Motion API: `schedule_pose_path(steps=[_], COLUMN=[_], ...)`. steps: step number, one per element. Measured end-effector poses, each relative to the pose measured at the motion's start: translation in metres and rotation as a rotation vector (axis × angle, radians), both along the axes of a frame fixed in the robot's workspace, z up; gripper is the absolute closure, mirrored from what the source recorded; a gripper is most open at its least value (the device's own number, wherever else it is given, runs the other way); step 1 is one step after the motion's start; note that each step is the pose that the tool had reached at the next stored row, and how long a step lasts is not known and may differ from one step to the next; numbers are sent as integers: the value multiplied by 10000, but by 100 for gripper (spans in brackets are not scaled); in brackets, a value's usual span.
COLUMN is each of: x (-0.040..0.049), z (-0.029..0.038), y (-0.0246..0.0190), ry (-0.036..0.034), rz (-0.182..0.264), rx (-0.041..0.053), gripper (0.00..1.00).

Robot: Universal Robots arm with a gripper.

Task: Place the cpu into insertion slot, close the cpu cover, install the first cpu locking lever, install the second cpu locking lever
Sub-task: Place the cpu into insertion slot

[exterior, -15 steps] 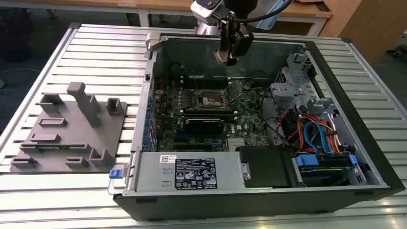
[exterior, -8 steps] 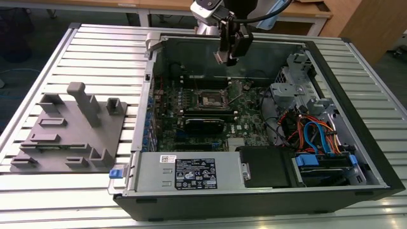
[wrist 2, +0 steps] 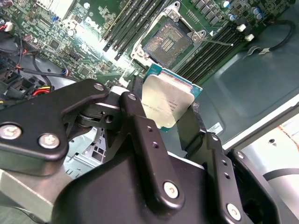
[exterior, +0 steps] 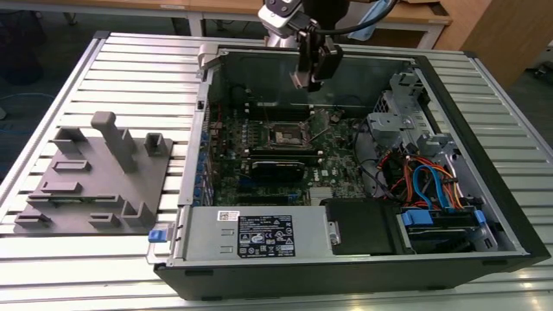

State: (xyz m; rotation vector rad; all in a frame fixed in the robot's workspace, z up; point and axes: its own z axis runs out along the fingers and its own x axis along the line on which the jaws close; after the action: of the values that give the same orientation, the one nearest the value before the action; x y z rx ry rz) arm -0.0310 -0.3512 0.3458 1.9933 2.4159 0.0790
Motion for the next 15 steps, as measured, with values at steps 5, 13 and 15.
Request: schedule_pose_path(steps=[5,13,15], x=[-2,-2,-1], z=[-59,-151,-176], y=[0,0,0], ry=[45,224,229], rz=[-527,-1178,-1358], rx=[-14,-18,-15], gripper=[46,46,46])
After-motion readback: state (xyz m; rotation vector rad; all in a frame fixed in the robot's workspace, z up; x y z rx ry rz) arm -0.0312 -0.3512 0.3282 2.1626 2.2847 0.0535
